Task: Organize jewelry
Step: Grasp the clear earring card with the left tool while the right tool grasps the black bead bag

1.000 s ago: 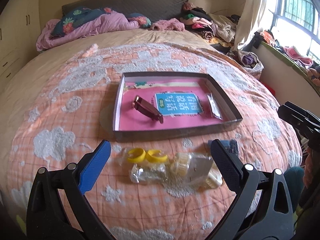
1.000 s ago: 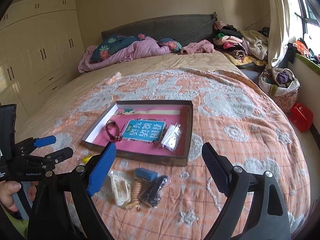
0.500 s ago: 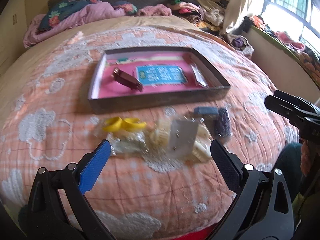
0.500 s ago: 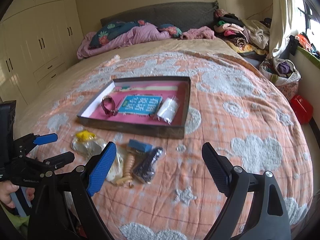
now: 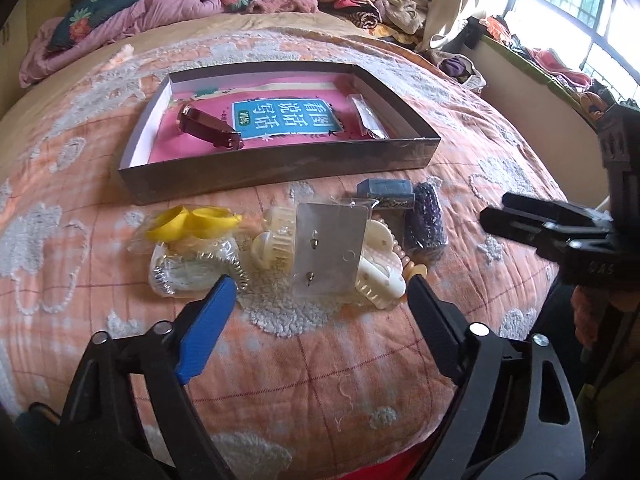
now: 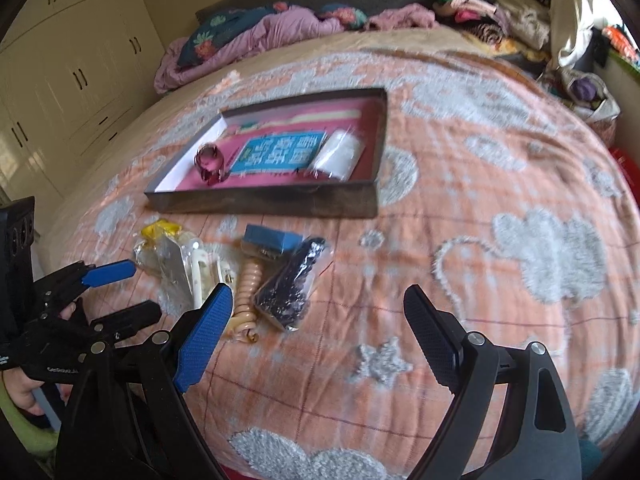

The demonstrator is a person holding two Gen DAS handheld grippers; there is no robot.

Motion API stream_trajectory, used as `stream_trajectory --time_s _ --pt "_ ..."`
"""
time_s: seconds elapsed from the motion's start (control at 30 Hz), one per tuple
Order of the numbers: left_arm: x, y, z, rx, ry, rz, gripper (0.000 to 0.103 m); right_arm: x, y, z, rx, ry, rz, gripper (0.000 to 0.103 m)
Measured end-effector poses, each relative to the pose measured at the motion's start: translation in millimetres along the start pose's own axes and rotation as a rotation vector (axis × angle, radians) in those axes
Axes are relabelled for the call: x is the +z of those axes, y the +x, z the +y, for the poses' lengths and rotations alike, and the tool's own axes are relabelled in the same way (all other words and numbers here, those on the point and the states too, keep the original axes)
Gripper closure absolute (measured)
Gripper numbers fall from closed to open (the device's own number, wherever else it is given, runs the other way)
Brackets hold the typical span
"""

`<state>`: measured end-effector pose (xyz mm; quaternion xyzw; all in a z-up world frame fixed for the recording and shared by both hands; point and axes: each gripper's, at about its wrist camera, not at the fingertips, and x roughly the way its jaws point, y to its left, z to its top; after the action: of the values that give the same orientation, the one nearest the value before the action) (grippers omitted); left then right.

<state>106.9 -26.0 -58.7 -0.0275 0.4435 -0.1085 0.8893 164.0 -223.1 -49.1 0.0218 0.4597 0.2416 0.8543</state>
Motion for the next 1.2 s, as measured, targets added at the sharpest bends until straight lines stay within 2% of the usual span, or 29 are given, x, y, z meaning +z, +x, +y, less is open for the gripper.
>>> stream_trajectory --time_s 0.07,0.17,0.4,0.53,0.63,0.7,0.73,0.93,1.2 --pt "1.4 3.3 0.5 -0.006 -0.001 0.002 0.031 1.0 10.0 -1.0 0.024 0.014 0.027 0.020" --pt "3.6 8.0 0.6 -0.021 0.000 0.004 0.037 5.4 25.9 -2.6 0.059 0.037 0.062 0.031" --pt "12.9 16.5 -1.9 -0.021 0.007 0.004 0.037 12.1 57.6 -7.4 0.145 0.117 0.132 0.056" --pt "18.4 22.8 -2.5 -0.008 0.013 -0.002 0.039 11.4 57.1 -7.8 0.146 0.104 0.116 0.071" --pt "23.1 25.9 -4.7 0.007 0.030 -0.008 0.057 10.2 47.8 -15.6 0.114 0.113 0.088 0.073" --pt "25.6 29.4 -4.2 0.005 0.031 -0.002 0.063 9.3 42.0 -21.4 0.083 0.112 0.067 0.074" --pt "26.7 31.2 -3.9 0.008 0.032 0.000 0.070 9.1 38.3 -24.9 0.069 0.117 0.056 0.074" --pt "32.4 31.2 -3.2 -0.030 0.027 0.006 0.072 6.9 11.3 -51.2 0.020 0.165 -0.009 0.075" --pt "56.7 5.9 2.8 -0.056 0.009 -0.059 0.072 17.8 -16.1 -54.0 0.007 0.164 -0.089 0.075"
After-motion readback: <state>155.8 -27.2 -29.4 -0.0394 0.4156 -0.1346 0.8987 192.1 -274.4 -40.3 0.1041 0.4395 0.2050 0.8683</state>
